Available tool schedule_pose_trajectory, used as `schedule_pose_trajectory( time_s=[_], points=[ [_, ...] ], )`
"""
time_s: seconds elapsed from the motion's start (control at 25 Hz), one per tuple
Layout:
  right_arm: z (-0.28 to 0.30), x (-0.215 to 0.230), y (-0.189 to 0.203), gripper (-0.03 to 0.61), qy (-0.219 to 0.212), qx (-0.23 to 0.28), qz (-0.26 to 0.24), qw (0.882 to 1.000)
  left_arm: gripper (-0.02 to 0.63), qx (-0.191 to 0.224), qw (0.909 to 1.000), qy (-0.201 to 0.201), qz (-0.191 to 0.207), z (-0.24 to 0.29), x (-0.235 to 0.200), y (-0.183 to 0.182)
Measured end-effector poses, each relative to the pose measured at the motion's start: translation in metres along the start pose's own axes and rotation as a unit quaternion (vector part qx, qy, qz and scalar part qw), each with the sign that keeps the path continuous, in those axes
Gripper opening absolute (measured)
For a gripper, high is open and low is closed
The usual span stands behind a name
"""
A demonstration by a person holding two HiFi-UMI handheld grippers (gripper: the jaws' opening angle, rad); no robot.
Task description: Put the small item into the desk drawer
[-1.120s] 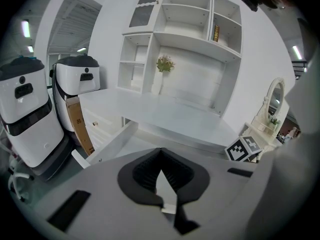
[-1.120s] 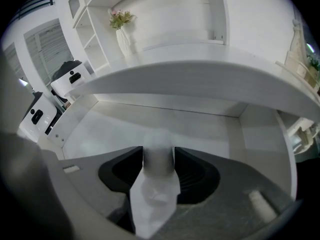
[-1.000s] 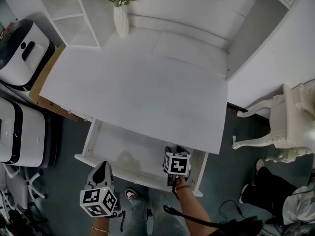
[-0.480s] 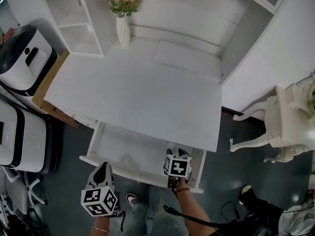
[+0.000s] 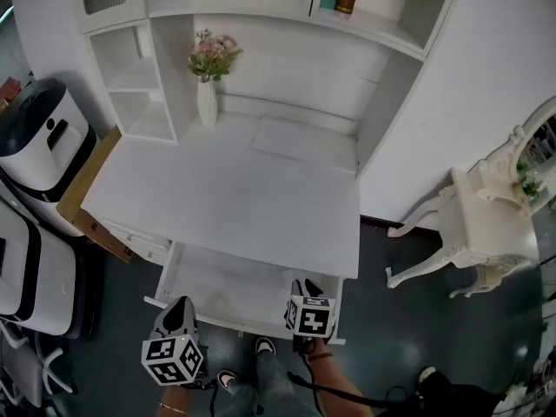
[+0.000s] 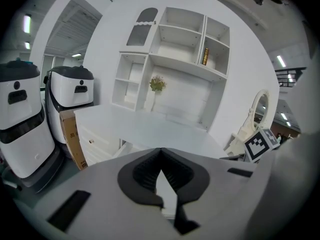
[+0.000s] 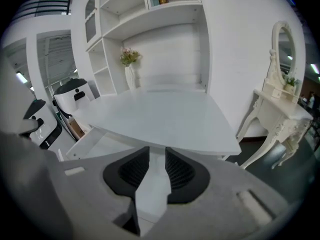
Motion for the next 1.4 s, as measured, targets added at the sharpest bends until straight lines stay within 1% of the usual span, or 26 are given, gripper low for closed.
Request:
schedule_pose_trajectory(
  time_s=[0.12, 0.2, 0.4, 0.64, 0.84, 1.12, 1.24, 1.4],
  points=[
    [-0.032, -0.006, -0.015, 0.089, 0.012, 0.023, -0.026, 0.999, -0.006, 0.020, 0.9996, 0.020, 0.001, -0.003, 0.008, -0.016],
    [-0.051, -0.010, -0.022, 0.079, 0.015, 0.035, -0.031, 0.999, -0.006, 0.031, 0.9989, 0.036, 0.002, -0.005, 0.014, -0.025],
    [-0.086, -0.018, -0.036, 0.067, 0.010, 0.060, -0.006, 0.998, -0.006, 0.054, 0.9962, 0.069, 0.004, -0.003, 0.029, -0.048],
    [-0.121, -0.009, -0.055, 0.048, 0.028, 0.103, 0.012, 0.994, -0.006, 0.071, 0.9907, 0.113, 0.026, 0.005, 0.059, -0.073],
    [-0.147, 0.004, -0.073, 0.041, 0.050, 0.143, 0.026, 0.988, -0.006, 0.082, 0.9854, 0.142, 0.046, 0.012, 0.081, -0.091],
    [-0.176, 0.031, -0.081, 0.030, 0.089, 0.199, 0.052, 0.975, -0.006, 0.094, 0.9793, 0.163, 0.075, 0.025, 0.101, -0.110],
    [-0.180, 0.037, -0.076, 0.025, 0.102, 0.203, 0.060, 0.972, -0.006, 0.096, 0.9781, 0.165, 0.084, 0.026, 0.101, -0.113],
    [-0.185, 0.041, -0.073, 0.025, 0.113, 0.203, 0.064, 0.971, -0.006, 0.096, 0.9780, 0.164, 0.085, 0.026, 0.100, -0.116]
  ],
)
Point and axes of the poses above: the fingertips, and each gripper's own axes: z forward along the fingers, x to its right, y out of its underside, the point moved 4 cm from there along -z, backward along the fingers, and after that the axes turned 6 degrees about x, right-handed, at the moved point
